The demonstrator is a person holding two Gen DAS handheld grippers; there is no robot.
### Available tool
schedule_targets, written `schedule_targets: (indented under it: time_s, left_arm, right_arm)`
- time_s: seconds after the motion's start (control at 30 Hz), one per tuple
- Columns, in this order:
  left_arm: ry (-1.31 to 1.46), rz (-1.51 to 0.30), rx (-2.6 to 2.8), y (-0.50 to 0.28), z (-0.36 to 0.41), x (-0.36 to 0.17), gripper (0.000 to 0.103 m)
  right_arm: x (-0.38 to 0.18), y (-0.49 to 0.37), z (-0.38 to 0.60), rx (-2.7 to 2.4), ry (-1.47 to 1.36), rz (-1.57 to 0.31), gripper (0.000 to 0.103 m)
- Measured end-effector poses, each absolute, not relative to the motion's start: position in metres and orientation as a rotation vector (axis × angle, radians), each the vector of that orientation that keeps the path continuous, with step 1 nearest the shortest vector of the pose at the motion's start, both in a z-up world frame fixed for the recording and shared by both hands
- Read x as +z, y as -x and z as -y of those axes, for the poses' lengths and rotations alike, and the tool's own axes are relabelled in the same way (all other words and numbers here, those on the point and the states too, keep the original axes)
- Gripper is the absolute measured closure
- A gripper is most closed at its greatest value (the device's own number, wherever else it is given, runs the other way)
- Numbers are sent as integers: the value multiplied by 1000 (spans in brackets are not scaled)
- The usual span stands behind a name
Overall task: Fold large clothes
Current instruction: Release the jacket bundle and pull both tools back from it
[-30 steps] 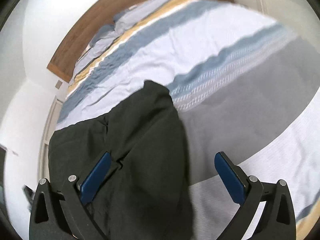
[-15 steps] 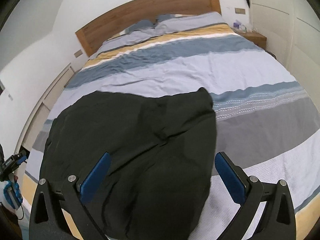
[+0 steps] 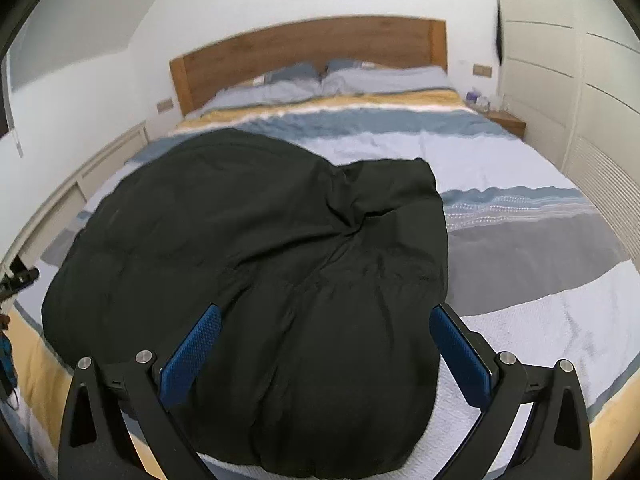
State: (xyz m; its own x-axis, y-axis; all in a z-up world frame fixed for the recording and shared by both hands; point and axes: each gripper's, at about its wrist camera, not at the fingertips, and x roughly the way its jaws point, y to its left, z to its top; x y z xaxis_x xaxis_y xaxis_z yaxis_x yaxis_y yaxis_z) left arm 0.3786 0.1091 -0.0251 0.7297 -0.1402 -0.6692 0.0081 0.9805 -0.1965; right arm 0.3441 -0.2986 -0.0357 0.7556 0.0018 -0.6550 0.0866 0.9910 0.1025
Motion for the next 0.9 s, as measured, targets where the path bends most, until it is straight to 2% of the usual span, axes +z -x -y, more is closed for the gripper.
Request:
schedule_targets:
  time_s: [0.13, 0.33, 0.4, 0.7, 0.9]
  left_arm:
    - [166, -676, -83, -369, -98, -30, 27]
    - [155, -664, -100, -336, -80, -13, 27]
    - [157, -658, -121, -320, -74, -5, 22]
    - [54, -623, -152, -198, -30, 28, 22]
    - [57, -585, -93, -129, -30, 50, 22]
  right_arm:
    - [-34, -325, 294, -36, -127, -635, 1]
    - [-19, -296, 283, -11, -138, -629, 1]
    - [-11, -277, 273, -24, -106, -631, 1]
    - [20, -175, 236, -61, -98, -658, 1]
    - [41, -130, 211, -53, -71, -658, 1]
